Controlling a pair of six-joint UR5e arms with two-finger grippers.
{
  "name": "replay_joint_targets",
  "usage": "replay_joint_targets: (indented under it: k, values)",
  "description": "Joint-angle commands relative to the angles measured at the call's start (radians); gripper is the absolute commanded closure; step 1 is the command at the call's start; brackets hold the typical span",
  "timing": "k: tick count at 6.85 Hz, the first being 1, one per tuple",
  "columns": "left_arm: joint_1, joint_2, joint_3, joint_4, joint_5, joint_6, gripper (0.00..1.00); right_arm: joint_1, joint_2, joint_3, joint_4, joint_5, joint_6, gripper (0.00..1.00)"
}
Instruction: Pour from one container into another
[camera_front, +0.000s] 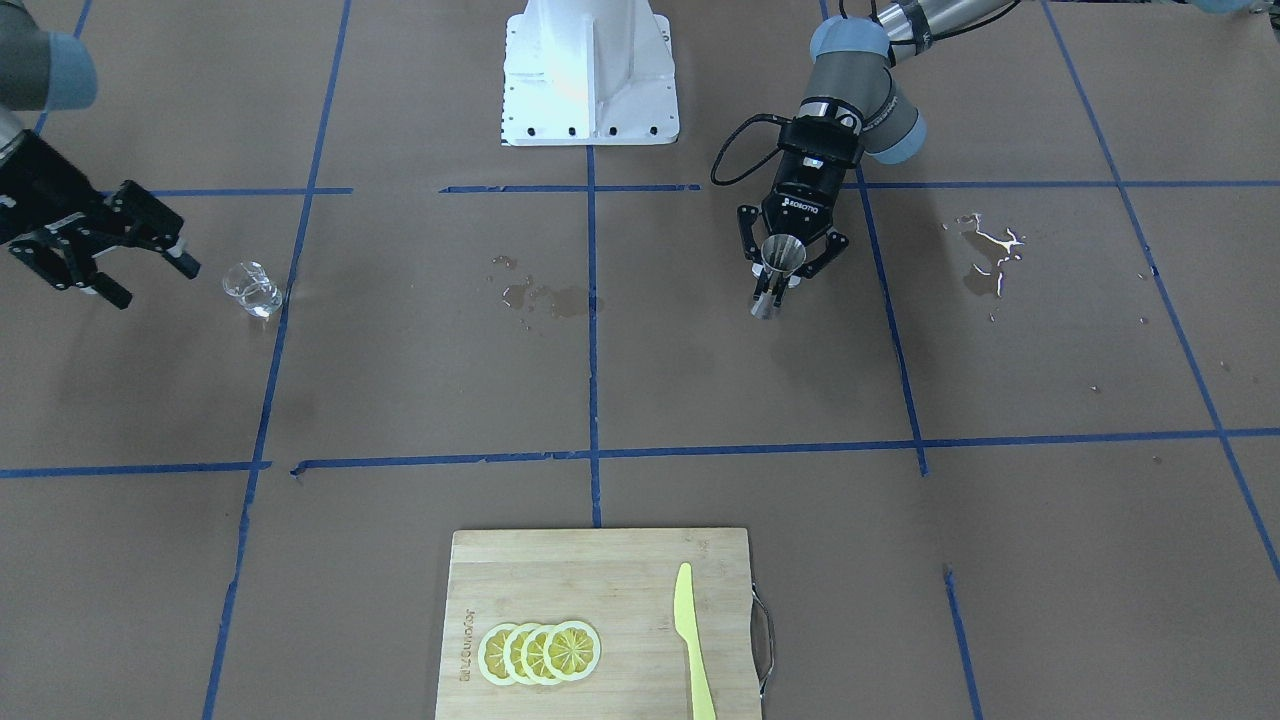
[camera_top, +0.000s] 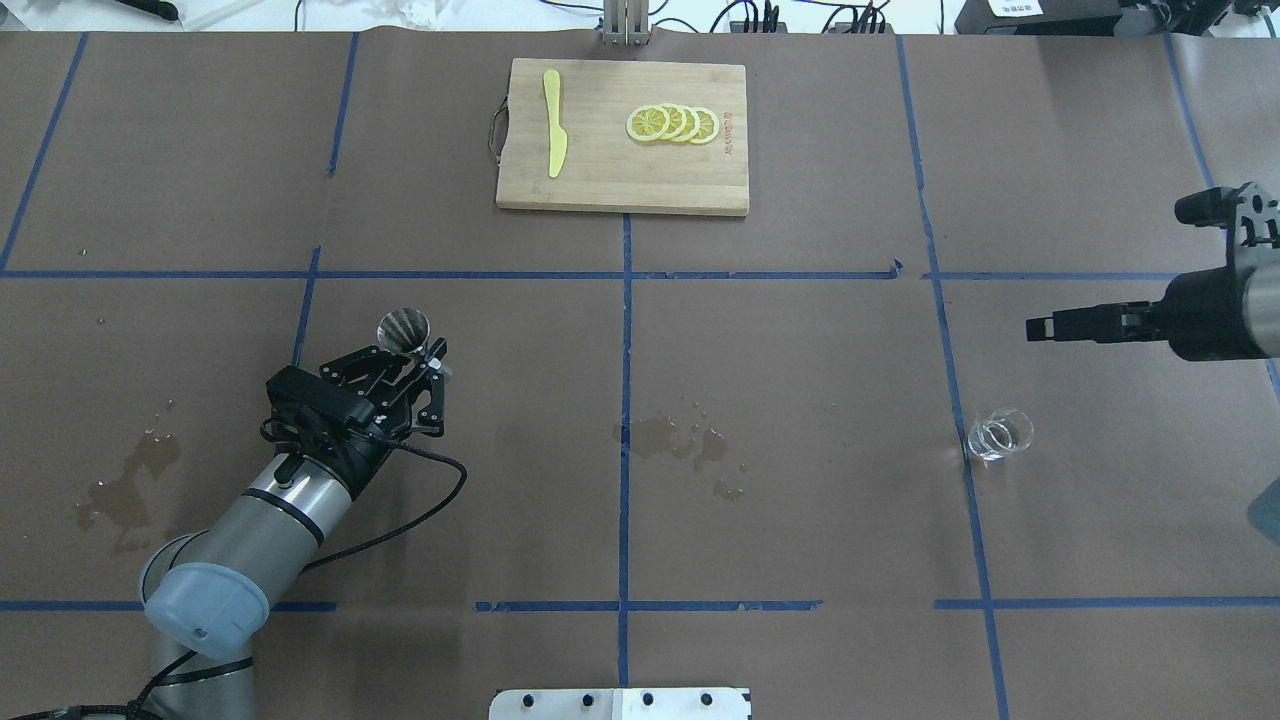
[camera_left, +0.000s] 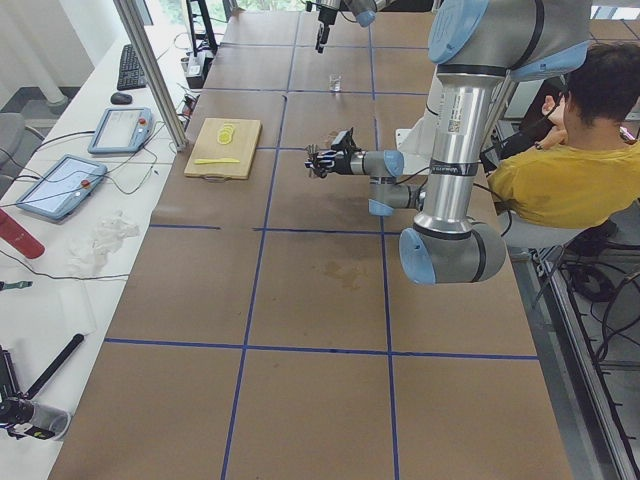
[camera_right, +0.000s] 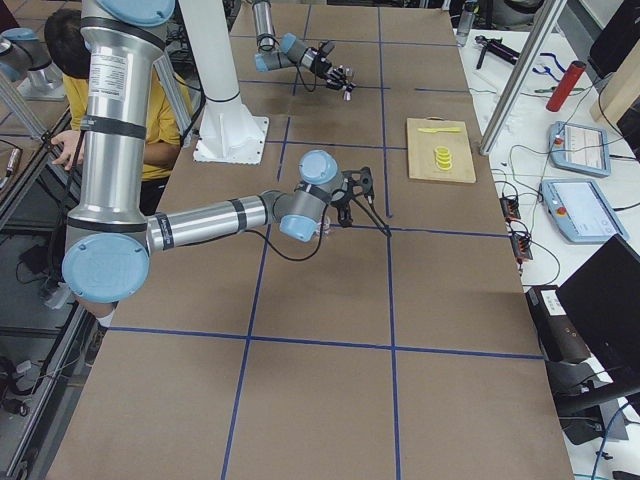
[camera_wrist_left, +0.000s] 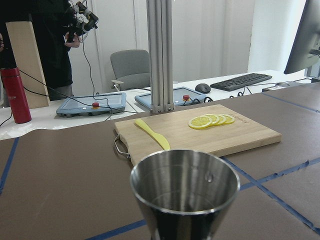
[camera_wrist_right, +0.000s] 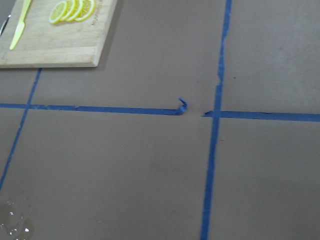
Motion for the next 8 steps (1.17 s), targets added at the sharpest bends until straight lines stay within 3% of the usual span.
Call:
replay_joint_targets:
  k: [1,2,3,5,7,8]
  values:
    - [-0.001,-0.018,0.002,0.002,-0.004,0.005,1.00,-0.361,-0.040,0.118,0.002,-0.523,0.073,0.00]
    - [-0.001,-0.018,0.005,0.000,-0.001,0.005,1.00,-0.509,-0.049,0.121,-0.012,-0.778,0.076,0.00]
    - [0.001,-0.018,0.013,-0.001,0.004,0.004,1.00,-0.581,-0.052,0.164,-0.062,-0.914,0.103,0.00]
    - [0.002,-0.021,0.013,-0.001,0.004,0.004,1.00,-0.781,-0.052,0.167,-0.238,-1.353,0.191,0.00]
    - [0.001,-0.021,0.015,-0.001,0.006,0.004,1.00,-0.864,-0.118,0.131,-0.253,-1.559,0.454,0.00]
    - [0.001,-0.025,0.013,-0.001,0.006,0.004,1.00,-0.877,-0.120,0.091,-0.253,-1.619,0.570,0.00]
